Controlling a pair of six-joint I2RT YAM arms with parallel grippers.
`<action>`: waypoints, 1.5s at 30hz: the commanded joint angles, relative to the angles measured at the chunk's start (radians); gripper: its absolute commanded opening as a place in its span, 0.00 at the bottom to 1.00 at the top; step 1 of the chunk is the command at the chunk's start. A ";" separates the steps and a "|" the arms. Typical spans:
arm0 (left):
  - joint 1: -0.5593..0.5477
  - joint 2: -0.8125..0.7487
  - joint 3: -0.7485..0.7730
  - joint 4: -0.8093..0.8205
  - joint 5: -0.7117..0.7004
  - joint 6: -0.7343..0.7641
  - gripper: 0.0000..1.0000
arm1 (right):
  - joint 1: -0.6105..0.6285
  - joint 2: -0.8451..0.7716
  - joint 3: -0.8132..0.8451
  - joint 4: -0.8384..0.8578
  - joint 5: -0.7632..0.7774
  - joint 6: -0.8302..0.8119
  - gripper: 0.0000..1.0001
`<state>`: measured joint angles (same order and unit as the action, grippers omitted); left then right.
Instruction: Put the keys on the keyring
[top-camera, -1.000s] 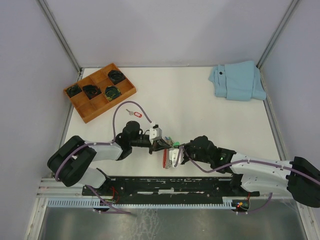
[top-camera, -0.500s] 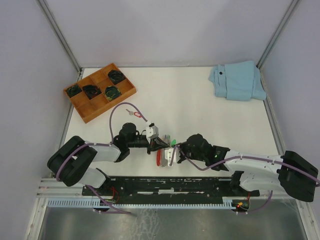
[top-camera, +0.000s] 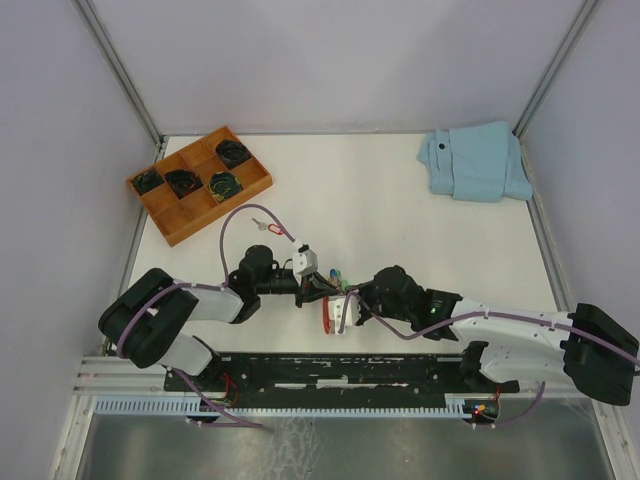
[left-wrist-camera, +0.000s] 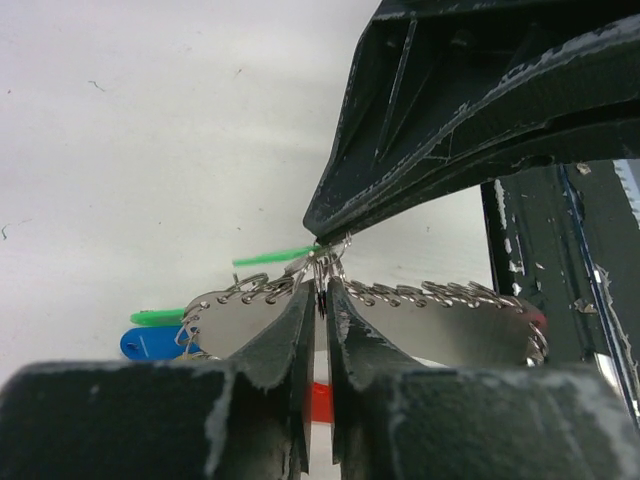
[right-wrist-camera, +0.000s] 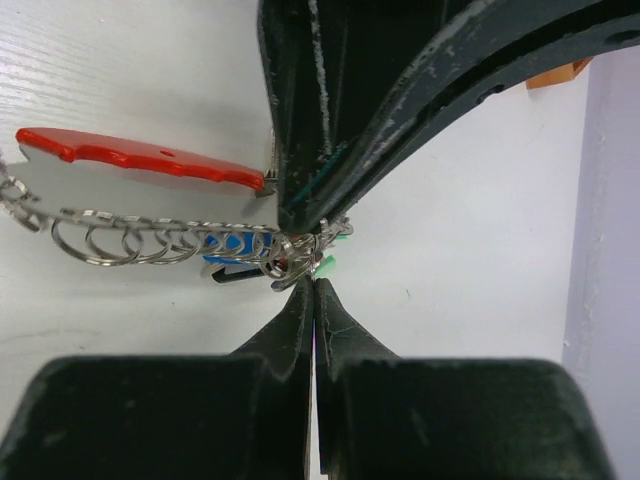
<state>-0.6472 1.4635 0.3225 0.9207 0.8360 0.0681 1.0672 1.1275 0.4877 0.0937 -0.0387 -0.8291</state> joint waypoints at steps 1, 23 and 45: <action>0.001 -0.023 0.030 -0.001 -0.015 0.026 0.20 | 0.005 -0.040 0.072 -0.020 0.037 -0.047 0.01; 0.000 -0.036 0.047 -0.045 0.037 0.050 0.28 | 0.006 0.029 0.175 -0.095 -0.061 -0.094 0.01; 0.001 -0.080 0.024 -0.026 -0.021 0.034 0.03 | 0.007 0.059 0.124 -0.204 0.088 -0.049 0.01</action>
<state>-0.6472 1.4220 0.3477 0.8242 0.8242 0.0986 1.0763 1.1652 0.6113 -0.0917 0.0063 -0.9054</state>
